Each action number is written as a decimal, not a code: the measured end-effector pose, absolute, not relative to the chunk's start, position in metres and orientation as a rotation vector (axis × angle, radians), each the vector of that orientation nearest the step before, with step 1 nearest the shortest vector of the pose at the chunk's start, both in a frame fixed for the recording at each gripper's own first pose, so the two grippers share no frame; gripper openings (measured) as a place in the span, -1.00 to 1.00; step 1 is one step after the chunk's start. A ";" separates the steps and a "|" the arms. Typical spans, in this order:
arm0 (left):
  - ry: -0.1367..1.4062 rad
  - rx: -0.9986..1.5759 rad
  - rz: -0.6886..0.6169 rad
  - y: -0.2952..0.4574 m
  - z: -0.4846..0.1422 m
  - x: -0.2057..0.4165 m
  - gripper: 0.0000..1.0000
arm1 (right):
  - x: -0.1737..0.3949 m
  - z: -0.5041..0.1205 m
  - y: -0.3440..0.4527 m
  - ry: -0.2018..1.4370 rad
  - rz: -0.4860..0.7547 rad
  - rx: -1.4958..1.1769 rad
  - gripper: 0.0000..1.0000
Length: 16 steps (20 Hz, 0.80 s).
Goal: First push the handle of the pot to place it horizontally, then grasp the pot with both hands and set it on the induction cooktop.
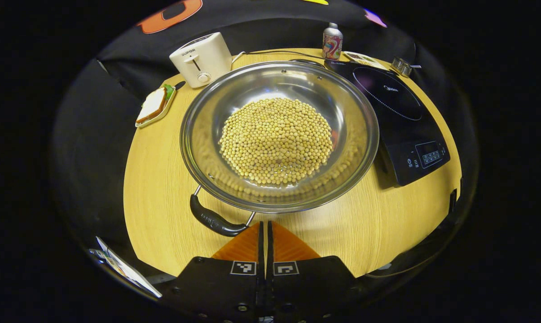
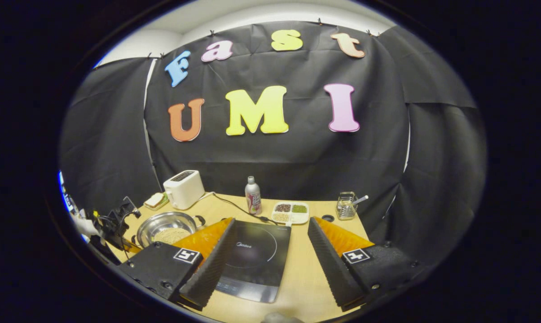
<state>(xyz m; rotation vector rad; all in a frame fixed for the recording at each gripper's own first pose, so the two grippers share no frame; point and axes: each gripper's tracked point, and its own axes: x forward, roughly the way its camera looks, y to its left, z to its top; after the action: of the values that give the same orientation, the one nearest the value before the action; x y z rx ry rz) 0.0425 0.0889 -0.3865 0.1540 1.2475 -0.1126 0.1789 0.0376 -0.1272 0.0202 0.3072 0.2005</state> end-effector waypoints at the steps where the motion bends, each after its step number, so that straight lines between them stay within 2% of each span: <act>1: 1.247 0.154 -0.108 0.091 -0.386 0.042 -1.00 | 0.179 -0.127 0.038 0.310 0.202 0.020 0.99; 16: 1.229 0.132 -0.026 0.147 -0.389 0.075 -1.00 | 0.179 -0.125 0.026 0.303 0.157 0.006 1.00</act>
<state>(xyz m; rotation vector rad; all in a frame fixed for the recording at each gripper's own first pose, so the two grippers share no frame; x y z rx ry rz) 0.0745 0.1469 -0.3889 0.1318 1.2289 -0.0257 0.1788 0.0256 -0.1247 0.0061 0.3034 0.1573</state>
